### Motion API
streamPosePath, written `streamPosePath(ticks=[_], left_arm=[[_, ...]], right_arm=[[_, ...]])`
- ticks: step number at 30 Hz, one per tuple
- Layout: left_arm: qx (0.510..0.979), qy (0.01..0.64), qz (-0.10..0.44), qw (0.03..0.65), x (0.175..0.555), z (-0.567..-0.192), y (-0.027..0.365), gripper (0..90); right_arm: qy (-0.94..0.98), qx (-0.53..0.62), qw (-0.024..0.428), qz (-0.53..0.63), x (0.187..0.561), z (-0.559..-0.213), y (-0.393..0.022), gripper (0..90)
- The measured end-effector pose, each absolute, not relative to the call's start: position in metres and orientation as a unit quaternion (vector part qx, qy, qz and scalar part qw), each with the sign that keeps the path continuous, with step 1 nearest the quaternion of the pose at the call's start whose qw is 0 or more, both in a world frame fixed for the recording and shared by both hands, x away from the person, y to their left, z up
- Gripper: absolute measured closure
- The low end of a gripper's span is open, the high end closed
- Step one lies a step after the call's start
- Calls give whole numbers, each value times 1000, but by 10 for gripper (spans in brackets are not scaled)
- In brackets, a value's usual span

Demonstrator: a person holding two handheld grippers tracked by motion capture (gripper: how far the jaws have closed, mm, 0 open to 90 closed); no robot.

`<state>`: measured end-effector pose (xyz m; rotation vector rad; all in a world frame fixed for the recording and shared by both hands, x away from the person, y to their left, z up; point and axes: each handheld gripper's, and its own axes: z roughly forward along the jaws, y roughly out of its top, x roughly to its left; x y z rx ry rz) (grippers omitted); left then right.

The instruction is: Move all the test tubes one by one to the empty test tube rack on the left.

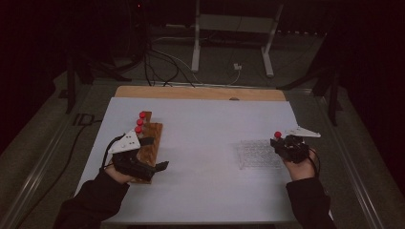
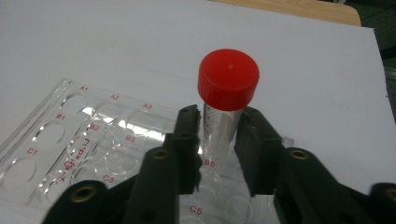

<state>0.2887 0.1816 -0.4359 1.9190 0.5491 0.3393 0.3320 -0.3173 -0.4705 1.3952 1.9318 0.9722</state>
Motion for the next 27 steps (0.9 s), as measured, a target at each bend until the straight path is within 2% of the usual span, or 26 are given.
streamPosePath(ticks=[1,9,27], left_arm=[[803,231,144,529,289,-436,182,14],[804,232,145,528,289,-436,182,14],[803,231,138,532,289,-434,182,14]], right_arm=[[720,521,279,364,332,-471,-318,739],[723,522,277,358,333,-469,-318,751],[705,491,328,392,306,-428,-314,751]])
